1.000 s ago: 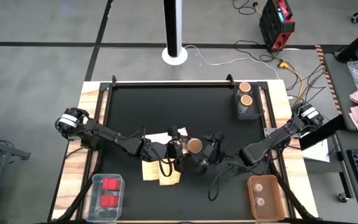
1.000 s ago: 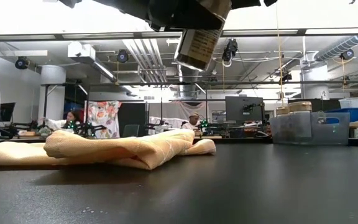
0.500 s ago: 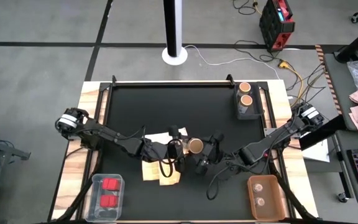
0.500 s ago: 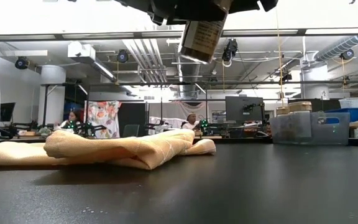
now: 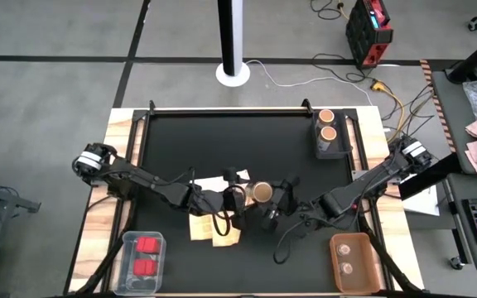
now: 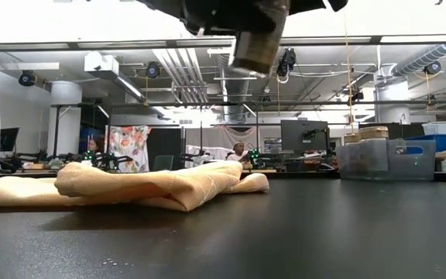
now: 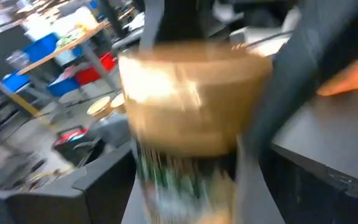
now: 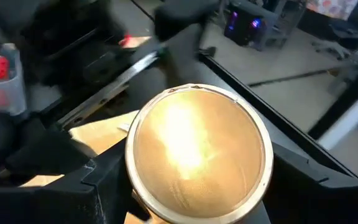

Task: Sort spices by type
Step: Put the golden spice bottle into black bin, then adjust the golden spice bottles in the black bin

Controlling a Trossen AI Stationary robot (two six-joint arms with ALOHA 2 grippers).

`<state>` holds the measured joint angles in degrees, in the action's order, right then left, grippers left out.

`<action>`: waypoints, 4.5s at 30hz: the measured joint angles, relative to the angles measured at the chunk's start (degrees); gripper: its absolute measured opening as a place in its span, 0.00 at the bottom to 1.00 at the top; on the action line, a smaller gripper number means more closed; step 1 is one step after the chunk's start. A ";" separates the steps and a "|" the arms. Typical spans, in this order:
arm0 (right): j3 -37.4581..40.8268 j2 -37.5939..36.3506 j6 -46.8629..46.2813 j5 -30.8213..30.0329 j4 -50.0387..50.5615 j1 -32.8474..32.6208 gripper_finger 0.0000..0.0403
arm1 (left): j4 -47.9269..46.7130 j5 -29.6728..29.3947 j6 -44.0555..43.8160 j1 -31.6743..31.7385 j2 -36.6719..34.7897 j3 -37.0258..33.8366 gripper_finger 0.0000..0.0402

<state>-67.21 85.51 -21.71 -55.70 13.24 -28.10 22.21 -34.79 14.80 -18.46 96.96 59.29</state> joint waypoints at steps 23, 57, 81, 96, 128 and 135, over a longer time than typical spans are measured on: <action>3.03 -25.90 -21.39 1.43 43.30 24.26 0.66 | -18.48 -9.77 -14.63 -1.89 -6.87 -0.17 0.77; 15.76 -28.41 -31.77 -0.94 54.38 50.82 0.66 | -12.79 -11.25 -12.17 -2.71 -7.46 -0.26 0.77; 24.97 -29.89 -28.63 3.67 39.71 56.33 0.66 | -13.85 -11.32 -12.15 -4.43 -9.69 -0.17 0.77; 30.36 -29.92 -28.18 5.75 32.94 58.60 0.66 | -16.41 -11.38 -10.77 -10.20 -17.95 -0.36 0.77; 31.89 -30.05 -26.77 6.71 31.40 59.76 0.63 | -18.62 -12.89 -10.98 -11.93 -19.18 -0.59 0.77; 30.00 -30.59 -24.58 6.95 31.44 59.76 0.55 | -19.36 -12.89 -11.52 -11.93 -19.16 -0.59 0.77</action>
<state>-37.21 54.92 -46.28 -48.75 44.68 31.66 2.84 -47.68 3.28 -30.39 77.80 58.70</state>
